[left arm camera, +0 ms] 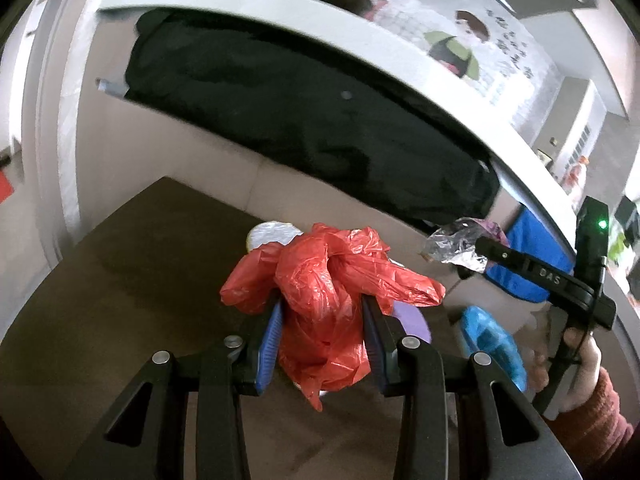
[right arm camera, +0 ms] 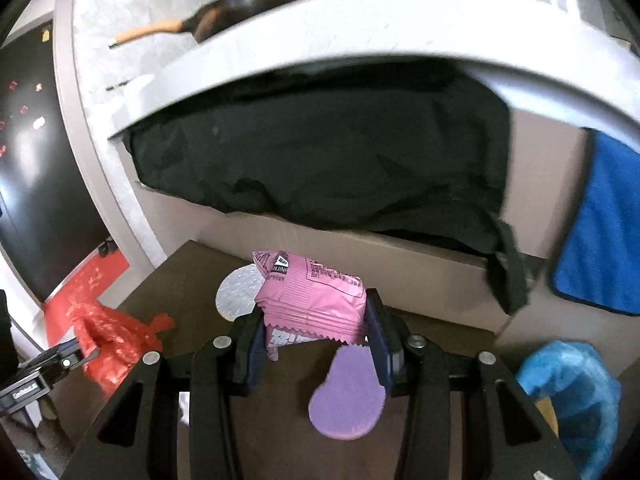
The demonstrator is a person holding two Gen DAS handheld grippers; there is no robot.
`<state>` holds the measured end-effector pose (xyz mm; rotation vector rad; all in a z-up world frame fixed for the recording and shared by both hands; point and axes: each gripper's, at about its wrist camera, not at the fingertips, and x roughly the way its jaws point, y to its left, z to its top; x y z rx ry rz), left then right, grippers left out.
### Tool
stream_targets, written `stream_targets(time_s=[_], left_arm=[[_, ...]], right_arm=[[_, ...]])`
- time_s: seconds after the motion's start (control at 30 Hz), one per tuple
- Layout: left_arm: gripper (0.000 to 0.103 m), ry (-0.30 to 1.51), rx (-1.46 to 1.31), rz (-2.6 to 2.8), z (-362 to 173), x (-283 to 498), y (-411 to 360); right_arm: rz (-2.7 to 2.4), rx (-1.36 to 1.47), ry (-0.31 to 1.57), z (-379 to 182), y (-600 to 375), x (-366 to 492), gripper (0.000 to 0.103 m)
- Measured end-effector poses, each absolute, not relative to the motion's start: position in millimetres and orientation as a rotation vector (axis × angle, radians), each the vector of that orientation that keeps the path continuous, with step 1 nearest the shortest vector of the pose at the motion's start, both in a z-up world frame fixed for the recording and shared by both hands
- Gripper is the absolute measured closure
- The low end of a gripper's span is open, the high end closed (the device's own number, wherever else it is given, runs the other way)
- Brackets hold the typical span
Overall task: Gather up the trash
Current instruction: 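Carry both tools over the blue-bagged bin and open both to drop items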
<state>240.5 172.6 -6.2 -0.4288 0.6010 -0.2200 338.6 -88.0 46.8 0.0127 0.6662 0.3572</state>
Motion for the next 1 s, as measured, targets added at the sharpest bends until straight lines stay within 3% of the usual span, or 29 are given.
stream_targets(time_s=[0.53, 1.0], left_arm=[[0.064, 0.477, -0.236, -0.298, 45.3, 180.7, 46.9], [0.064, 0.417, -0.099, -0.439, 69.4, 184.6, -77.3]], right_arm=[[0.306, 0.028, 0.504, 76.6, -188.6, 216.6, 0.062], [0.131, 0.091, 0.451, 81.5, -293.2, 162.4, 0.062]])
